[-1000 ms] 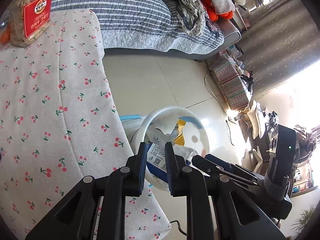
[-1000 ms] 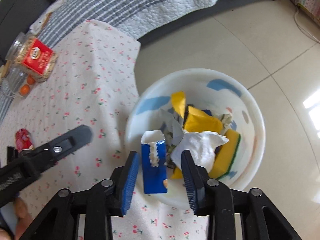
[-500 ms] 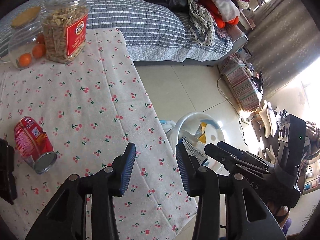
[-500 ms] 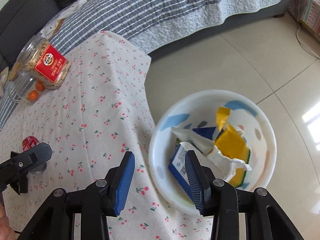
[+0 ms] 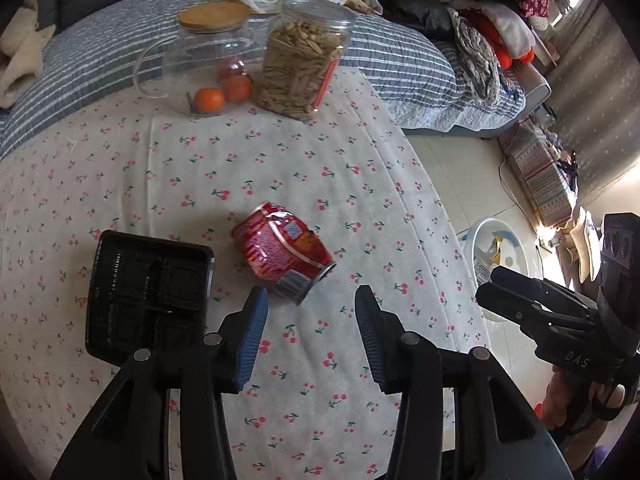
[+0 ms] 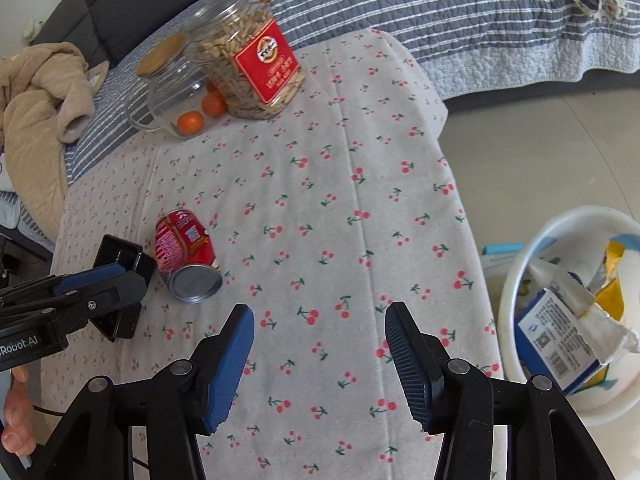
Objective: Collect trash
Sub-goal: 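Move both open tools back over the table, then grasp the black plastic tray with the left tool while the right tool grasps the red can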
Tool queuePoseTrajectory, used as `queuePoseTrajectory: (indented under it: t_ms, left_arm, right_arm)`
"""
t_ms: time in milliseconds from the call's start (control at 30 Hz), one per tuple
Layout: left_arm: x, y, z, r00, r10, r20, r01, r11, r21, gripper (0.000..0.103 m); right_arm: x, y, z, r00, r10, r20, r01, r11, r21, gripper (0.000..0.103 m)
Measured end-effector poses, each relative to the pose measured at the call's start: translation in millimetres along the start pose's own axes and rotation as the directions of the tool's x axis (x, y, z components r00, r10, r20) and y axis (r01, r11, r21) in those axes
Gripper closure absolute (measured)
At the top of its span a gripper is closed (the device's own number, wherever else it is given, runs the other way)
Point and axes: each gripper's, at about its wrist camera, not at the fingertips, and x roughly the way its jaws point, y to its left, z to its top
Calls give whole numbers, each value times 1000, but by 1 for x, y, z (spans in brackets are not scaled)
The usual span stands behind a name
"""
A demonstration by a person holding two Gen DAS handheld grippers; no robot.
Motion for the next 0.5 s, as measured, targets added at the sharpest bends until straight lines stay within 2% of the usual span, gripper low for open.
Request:
queuePoseTrajectory:
  t_ms: [233,500]
  left_arm:
    - [-11,81,-9,996,91,11,-89,991,-97,53]
    - [4,124,-18,996,91,-27,-94,986,-137,53]
  right_arm:
    - [28,52,-3,999,7,-34,-10,995,-102,42]
    - [57,79,-4,994,-102,-24,96,976,-193,40]
